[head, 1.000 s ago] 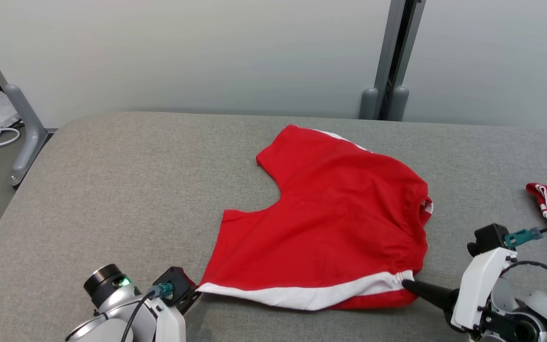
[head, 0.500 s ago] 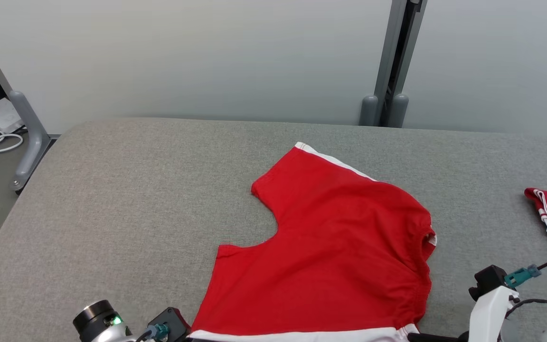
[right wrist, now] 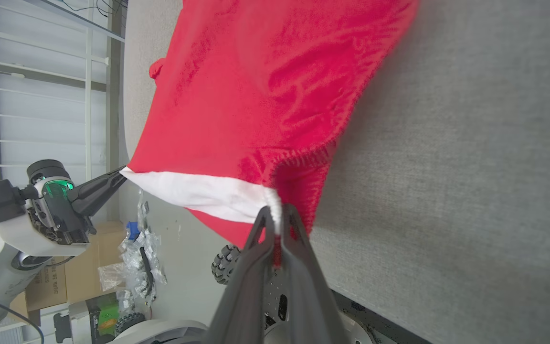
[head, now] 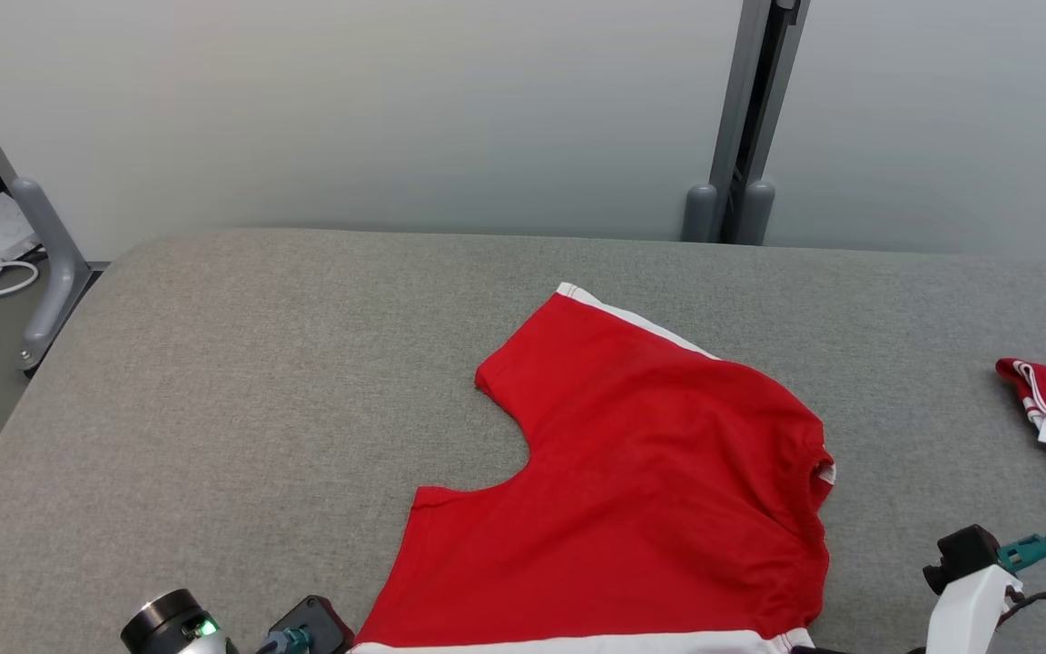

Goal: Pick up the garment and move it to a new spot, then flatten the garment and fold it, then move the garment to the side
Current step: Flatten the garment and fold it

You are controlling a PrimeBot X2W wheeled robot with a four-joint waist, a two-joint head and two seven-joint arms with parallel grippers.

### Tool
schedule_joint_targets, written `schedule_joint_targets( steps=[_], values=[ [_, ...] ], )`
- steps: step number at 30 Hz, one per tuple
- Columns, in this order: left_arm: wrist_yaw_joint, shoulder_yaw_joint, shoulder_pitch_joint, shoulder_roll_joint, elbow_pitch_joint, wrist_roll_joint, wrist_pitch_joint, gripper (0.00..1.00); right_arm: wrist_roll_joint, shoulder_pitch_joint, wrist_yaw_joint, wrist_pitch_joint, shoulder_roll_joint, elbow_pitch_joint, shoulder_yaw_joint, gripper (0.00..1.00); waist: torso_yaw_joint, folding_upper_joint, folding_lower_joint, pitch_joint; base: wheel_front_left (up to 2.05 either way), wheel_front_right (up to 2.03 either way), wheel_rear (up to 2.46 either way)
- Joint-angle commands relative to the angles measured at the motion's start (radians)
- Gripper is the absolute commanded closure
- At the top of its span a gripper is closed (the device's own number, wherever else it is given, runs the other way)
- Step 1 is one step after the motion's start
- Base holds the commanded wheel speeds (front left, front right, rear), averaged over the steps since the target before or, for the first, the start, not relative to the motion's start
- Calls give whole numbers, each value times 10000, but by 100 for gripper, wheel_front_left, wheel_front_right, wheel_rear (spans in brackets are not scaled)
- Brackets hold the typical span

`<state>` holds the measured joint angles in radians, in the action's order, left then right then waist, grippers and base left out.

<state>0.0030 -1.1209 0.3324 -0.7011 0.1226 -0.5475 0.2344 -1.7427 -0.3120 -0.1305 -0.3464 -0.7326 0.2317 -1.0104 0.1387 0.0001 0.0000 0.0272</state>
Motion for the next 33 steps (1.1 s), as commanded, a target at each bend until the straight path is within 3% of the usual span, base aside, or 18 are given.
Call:
schedule_joint_targets(
  steps=[1, 10, 20, 25, 33],
  values=[
    [162, 103, -199, -40, -45, -161, 0, 100, -11, 147, -4, 237, -154, -246, 118, 100, -34, -1, 0, -6, 0, 0, 0],
    [631, 844, -189, -128, -107, -920, -378, 100, -159, 114, -4, 1043, -94, -1198, 502, 100, -434, -1, 0, -112, 0, 0, 0],
    [830, 1849, 780, -691, -294, -1363, -341, 100, 35, -249, -4, 1969, 364, -2176, 933, 100, -1343, -1, 0, -516, 0, 0, 0],
    [878, 2538, 1575, -1089, -278, -1711, -54, 100, 76, -696, -4, 2539, 1036, -2284, 1302, 100, -2015, -1, 0, -1088, 0, 0, 0],
    [496, 3042, 3103, -1431, 307, -1822, 752, 100, 602, -1722, -4, 3096, 2478, -1527, 1572, 100, -3137, -1, 0, -2199, 0, 0, 0]
  ],
)
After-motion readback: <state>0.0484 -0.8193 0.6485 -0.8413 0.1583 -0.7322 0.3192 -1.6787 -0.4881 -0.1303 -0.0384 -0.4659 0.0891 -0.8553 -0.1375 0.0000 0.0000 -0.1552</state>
